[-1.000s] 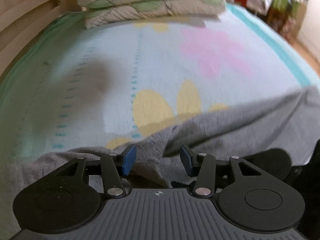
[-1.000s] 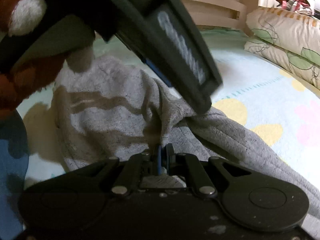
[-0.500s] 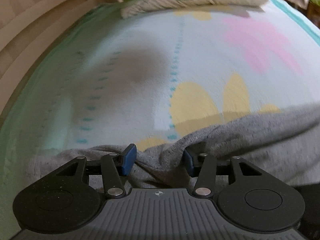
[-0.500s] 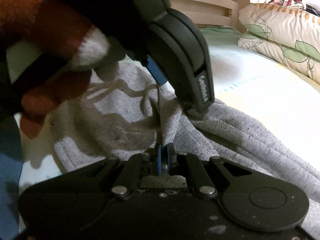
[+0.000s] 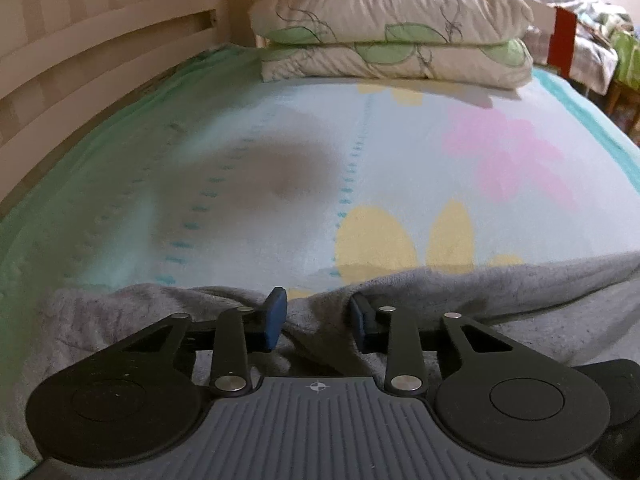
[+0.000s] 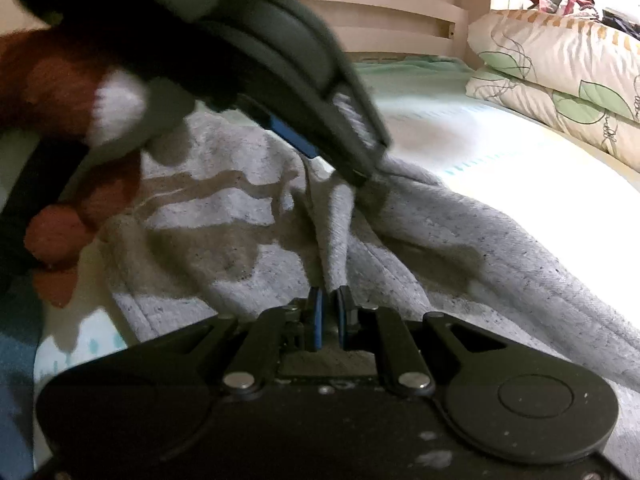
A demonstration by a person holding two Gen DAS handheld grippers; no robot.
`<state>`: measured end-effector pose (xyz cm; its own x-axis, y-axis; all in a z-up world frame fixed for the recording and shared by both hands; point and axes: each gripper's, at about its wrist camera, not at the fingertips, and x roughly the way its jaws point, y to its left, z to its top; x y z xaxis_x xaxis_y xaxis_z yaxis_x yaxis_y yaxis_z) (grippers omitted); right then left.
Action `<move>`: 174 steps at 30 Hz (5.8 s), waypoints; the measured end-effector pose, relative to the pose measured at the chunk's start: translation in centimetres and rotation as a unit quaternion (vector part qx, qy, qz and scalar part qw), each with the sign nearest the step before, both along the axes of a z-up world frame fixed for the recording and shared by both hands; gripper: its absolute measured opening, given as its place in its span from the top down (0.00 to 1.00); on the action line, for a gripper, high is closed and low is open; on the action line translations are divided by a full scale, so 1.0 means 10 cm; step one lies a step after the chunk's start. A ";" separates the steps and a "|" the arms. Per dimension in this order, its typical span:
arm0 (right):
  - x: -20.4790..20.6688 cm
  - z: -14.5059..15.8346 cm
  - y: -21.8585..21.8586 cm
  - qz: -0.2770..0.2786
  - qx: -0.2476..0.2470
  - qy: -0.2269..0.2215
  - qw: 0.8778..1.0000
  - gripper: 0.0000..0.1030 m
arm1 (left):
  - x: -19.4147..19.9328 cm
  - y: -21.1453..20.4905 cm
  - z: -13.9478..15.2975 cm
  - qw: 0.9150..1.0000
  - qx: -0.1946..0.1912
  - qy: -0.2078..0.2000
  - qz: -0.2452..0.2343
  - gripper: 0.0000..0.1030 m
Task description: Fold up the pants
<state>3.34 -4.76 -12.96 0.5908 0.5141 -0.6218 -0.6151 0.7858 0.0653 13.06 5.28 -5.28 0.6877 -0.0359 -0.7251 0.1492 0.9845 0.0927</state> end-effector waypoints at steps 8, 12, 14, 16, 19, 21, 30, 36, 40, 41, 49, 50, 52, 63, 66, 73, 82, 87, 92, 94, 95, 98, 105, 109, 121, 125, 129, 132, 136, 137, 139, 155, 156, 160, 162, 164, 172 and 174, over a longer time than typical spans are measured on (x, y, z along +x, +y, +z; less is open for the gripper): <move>-0.03 0.07 -0.02 -0.011 -0.001 -0.017 1.000 0.88 | 0.12 0.06 0.08 0.999 -0.035 -0.026 0.008 0.71; -0.04 0.20 -0.14 -0.050 0.004 -0.047 0.998 0.87 | 0.42 0.15 0.15 0.997 -0.061 -0.035 0.042 0.71; -0.01 0.24 -0.21 -0.060 0.013 -0.044 0.997 0.86 | 0.55 0.21 0.20 0.995 -0.074 -0.040 0.059 0.71; 0.02 0.26 -0.26 -0.067 0.008 -0.042 0.997 0.85 | 0.64 0.27 0.24 0.992 -0.088 -0.042 0.076 0.71; 0.09 0.24 -0.28 -0.073 0.004 -0.036 0.997 0.84 | 0.60 0.33 0.30 0.991 -0.101 -0.044 0.073 0.71; 0.18 0.20 -0.31 -0.079 0.008 -0.026 0.996 0.83 | 0.51 0.33 0.25 0.993 -0.102 -0.027 0.054 0.71; 0.91 -0.13 -0.30 -0.136 0.005 0.031 0.990 0.84 | 0.28 0.19 -0.23 0.990 -0.117 0.074 0.007 0.70; 1.15 -0.04 -0.48 -0.194 0.024 0.053 0.979 0.82 | 0.55 0.14 -0.39 0.987 -0.131 0.090 0.019 0.70; 0.92 0.05 -0.74 -0.217 0.037 0.047 0.974 0.82 | 0.76 0.18 -0.47 0.984 -0.140 0.095 0.046 0.70; 0.85 0.05 -0.82 -0.222 0.036 0.049 0.973 0.82 | 0.79 0.20 -0.47 0.982 -0.148 0.099 0.054 0.70; 0.01 -0.15 -1.25 -0.260 -0.008 0.093 0.961 0.81 | 0.89 0.24 -0.42 0.976 -0.167 0.115 0.073 0.70; -0.10 -0.15 -1.27 -0.262 -0.011 0.096 0.960 0.81 | 0.88 0.24 -0.39 0.976 -0.167 0.114 0.078 0.70; -0.31 -0.16 -1.31 -0.263 -0.016 0.099 0.960 0.81 | 0.74 0.23 -0.29 0.977 -0.162 0.103 0.091 0.70; -0.77 -0.17 -1.37 -0.277 -0.012 0.095 0.956 0.79 | -0.35 -0.14 -0.28 0.979 -0.162 0.121 0.018 0.69; -0.78 -0.19 -1.43 -0.279 0.000 0.099 0.955 0.79 | -0.49 -0.21 -0.48 0.976 -0.156 0.150 0.015 0.69; -0.89 -0.11 -1.62 -0.280 0.019 0.115 0.953 0.77 | -0.64 -0.25 -0.47 0.979 -0.143 0.145 -0.002 0.60; -0.98 0.03 -2.74 -0.384 -0.010 0.085 0.919 0.73 | -0.76 -0.49 -0.51 0.988 -0.083 0.125 -0.023 0.50; -0.91 0.18 -3.51 -0.431 -0.018 0.071 0.899 0.70 | -0.81 -0.66 -0.54 0.992 -0.045 0.111 -0.040 0.37; -0.78 0.23 -4.25 -0.465 0.015 0.093 0.880 0.64 | -0.83 -0.68 -0.55 0.993 -0.041 0.107 -0.037 0.34; -0.70 0.19 -4.52 -0.463 0.038 0.109 0.879 0.62 | -0.84 -0.67 -0.54 0.993 -0.043 0.107 -0.036 0.34; -0.66 0.16 -4.65 -0.463 0.043 0.118 0.877 0.61 | -0.83 -0.67 -0.54 0.993 -0.044 0.108 -0.035 0.34; -0.51 0.08 -4.84 -0.457 0.013 0.140 0.878 0.58 | -0.84 -0.66 -0.54 0.993 -0.041 0.108 -0.035 0.34; -0.37 -0.18 -5.10 -0.417 0.030 0.183 0.890 0.51 | -0.83 -0.73 -0.55 0.993 -0.030 0.107 -0.031 0.31; -0.36 -0.25 -5.26 -0.403 0.098 0.201 0.887 0.48 | -0.81 -0.74 -0.55 0.993 -0.028 0.110 -0.031 0.29; -0.38 -0.29 -5.24 -0.376 0.176 0.222 0.882 0.90 | -0.66 -0.95 -0.19 0.992 -0.081 0.091 -0.041 0.40; -0.38 -0.16 -5.05 -0.382 0.136 0.203 0.891 0.89 | -0.47 -1.45 -0.02 0.987 -0.093 0.077 -0.108 0.40; -0.37 0.10 -4.90 -0.373 0.135 0.171 0.902 0.89 | -0.24 -1.96 -0.05 0.978 -0.114 0.089 -0.152 0.40; -0.37 0.29 -4.83 -0.365 0.135 0.153 0.909 0.89 | -0.03 -2.28 -0.20 0.976 -0.111 0.102 -0.159 0.40; -0.38 0.50 -4.73 -0.356 0.131 0.136 0.915 0.89 | 0.19 -2.53 -0.47 0.973 -0.118 0.140 -0.141 0.39; -0.39 0.56 -4.70 -0.355 0.131 0.133 0.916 0.88 | 0.24 -2.56 -0.55 0.972 -0.113 0.151 -0.138 0.39; -0.38 0.66 -4.62 -0.352 0.132 0.127 0.918 0.88 | 0.19 -2.65 -0.56 0.975 -0.088 0.131 -0.156 0.33; -0.19 0.98 -2.37 -0.212 0.142 0.126 0.959 0.88 | 0.15 -0.72 -0.07 0.971 -0.206 0.112 -0.035 0.34; -0.17 0.90 -2.20 -0.205 0.137 0.130 0.960 0.88 | 0.12 -0.61 -0.07 0.972 -0.204 0.108 -0.029 0.34; -0.19 0.51 -1.45 -0.187 0.084 0.128 0.970 0.87 | -0.05 -0.17 -0.02 0.975 -0.197 0.099 -0.003 0.34; -0.22 0.32 -1.18 -0.182 0.060 0.130 0.973 0.84 | -0.10 -0.08 0.00 0.975 -0.196 0.099 0.005 0.34; -0.24 0.19 -0.97 -0.177 0.035 0.132 0.975 0.78 | -0.13 0.03 0.02 0.976 -0.197 0.097 0.009 0.34; -0.45 0.43 -1.08 -0.150 0.087 0.086 0.981 0.66 | -0.18 0.08 0.13 0.974 -0.213 0.078 0.002 0.34; -0.50 0.53 -1.25 -0.161 0.090 0.074 0.980 0.65 | -0.20 -0.01 0.14 0.973 -0.217 0.074 -0.006 0.34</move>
